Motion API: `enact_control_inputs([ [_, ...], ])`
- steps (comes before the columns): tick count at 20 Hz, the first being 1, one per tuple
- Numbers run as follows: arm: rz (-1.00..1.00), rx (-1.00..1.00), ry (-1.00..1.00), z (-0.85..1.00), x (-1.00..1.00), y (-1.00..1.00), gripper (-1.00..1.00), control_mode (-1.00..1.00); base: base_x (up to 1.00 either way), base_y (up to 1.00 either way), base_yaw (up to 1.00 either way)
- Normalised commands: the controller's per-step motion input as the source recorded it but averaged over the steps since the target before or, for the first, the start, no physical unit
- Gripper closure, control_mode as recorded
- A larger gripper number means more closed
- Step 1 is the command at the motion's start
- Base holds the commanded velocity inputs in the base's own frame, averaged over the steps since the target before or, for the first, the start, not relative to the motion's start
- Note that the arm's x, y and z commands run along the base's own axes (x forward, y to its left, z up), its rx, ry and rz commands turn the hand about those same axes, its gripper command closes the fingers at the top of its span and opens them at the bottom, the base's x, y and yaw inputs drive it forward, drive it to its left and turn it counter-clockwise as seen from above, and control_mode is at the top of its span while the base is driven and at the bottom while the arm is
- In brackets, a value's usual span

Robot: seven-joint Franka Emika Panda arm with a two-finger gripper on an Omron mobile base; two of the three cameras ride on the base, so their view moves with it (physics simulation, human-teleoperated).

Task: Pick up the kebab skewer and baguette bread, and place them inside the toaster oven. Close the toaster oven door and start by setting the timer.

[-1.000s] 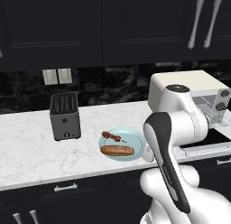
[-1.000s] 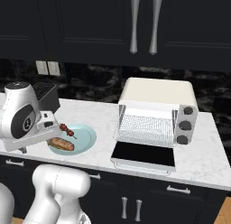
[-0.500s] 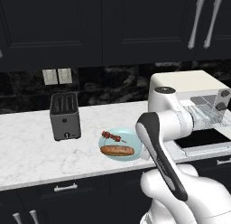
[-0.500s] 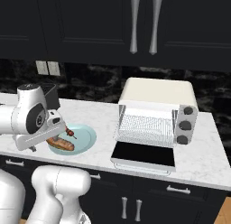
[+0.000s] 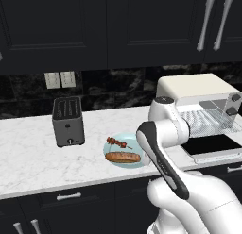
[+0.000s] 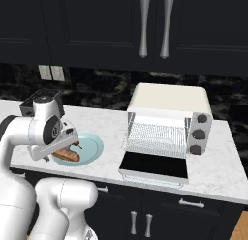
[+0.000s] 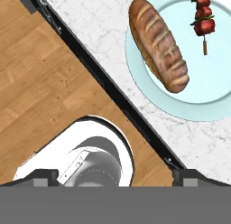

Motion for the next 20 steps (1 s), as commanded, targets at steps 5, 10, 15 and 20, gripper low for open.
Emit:
enact_control_inputs([
  [5,0.00,0.00,0.00,-0.20,0.29,0.00,-1.00,-1.00,0.00,0.00,0.00],
  [10,0.00,0.00,0.01,-0.25,0.36,0.00,-1.00,-1.00,0.00,0.00,0.00],
  [15,0.00,0.00,0.04,-0.31,0.34,0.00,-1.00,-1.00,0.00,0.00,0.00],
  [20,0.00,0.00,0.03,-0.23,0.30,0.00,-1.00,-1.00,0.00,0.00,0.00],
])
